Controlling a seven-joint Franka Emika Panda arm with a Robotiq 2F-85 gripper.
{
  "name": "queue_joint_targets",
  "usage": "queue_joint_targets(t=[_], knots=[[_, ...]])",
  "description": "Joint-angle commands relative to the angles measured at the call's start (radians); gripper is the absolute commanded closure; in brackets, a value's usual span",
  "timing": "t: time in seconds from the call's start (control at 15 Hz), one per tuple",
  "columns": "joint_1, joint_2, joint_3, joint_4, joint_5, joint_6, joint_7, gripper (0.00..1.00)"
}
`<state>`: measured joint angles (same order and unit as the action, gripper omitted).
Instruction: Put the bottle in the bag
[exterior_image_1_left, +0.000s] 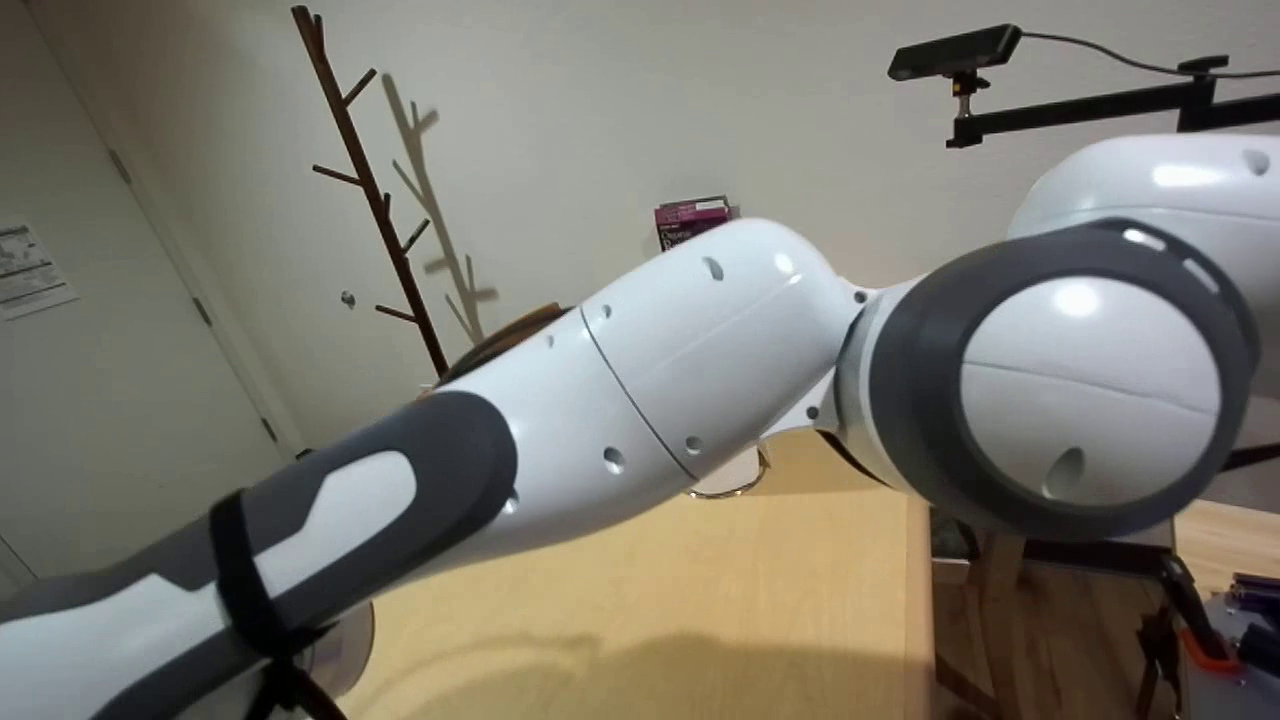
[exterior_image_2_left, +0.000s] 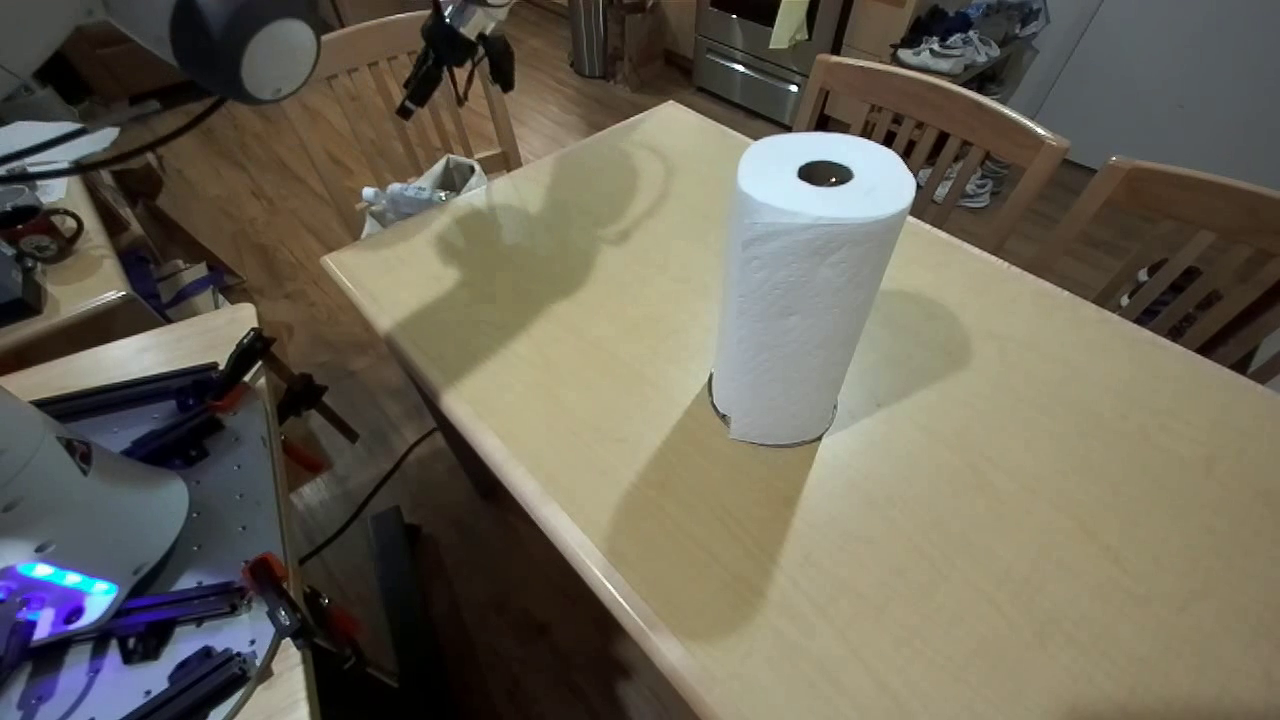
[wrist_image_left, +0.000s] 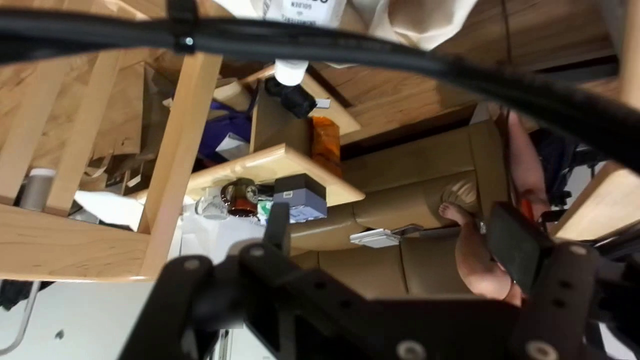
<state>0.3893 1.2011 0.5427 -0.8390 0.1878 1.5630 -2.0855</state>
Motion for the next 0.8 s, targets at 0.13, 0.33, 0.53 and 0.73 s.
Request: queue_joint_targets(t=[0.13,0.33,0.53,0.73], knots=[[0.053,-0.171,-0.088,-0.032,-0.147,-0.103,0.086,0.00],[0.058,-0.255,-0.142,-0.102,-0.228,-0.091,0.099,0.00],[0.059,-0.213,-0.136,-0.043,-0.198,-0.071,0.087,0.00],[0.062,-0.207,-0.136,-0.042,-0.198,-0.073,0.087,0.00]])
